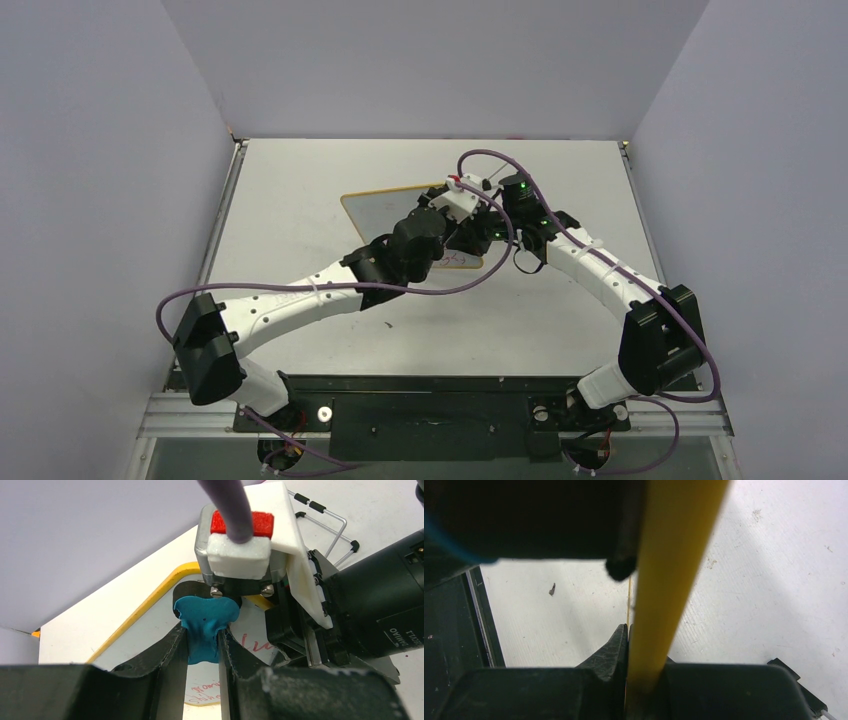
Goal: Erase the whiteboard
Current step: Erase the whiteboard at the center of the board.
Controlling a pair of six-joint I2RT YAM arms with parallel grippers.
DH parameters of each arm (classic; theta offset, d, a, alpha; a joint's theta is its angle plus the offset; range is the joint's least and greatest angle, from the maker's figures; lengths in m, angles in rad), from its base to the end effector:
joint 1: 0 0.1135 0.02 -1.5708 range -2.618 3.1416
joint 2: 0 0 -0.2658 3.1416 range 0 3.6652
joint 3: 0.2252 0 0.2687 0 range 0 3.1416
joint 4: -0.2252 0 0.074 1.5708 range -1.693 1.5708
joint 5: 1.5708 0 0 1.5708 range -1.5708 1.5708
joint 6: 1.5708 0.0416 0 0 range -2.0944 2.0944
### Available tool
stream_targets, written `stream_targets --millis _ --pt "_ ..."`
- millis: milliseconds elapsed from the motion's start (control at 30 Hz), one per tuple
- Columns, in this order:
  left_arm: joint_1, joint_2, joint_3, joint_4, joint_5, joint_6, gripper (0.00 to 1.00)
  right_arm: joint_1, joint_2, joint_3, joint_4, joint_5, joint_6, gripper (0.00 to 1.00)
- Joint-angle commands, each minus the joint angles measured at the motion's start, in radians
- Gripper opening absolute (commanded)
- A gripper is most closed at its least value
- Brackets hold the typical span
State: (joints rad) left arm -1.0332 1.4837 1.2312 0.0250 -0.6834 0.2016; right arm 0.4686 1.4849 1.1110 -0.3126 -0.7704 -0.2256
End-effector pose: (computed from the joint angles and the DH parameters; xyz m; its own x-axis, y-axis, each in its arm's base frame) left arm 0.2115 -0.3035 0.3470 -0.0429 0.3751 -0.9260 0.3671 0.8679 0.3346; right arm 0.2932 0.1809 0.2727 -0.3712 -0.3678 -0.8526 -0.9108 0.3229 0.2572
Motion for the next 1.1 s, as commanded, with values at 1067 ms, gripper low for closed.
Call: stream_targets --millis 1067 --pt "0.268 -0.146 -0.086 -0.044 0.305 -0.311 0.00 0.053 0.002 0.015 -0.090 -0.079 -0.052 0.00"
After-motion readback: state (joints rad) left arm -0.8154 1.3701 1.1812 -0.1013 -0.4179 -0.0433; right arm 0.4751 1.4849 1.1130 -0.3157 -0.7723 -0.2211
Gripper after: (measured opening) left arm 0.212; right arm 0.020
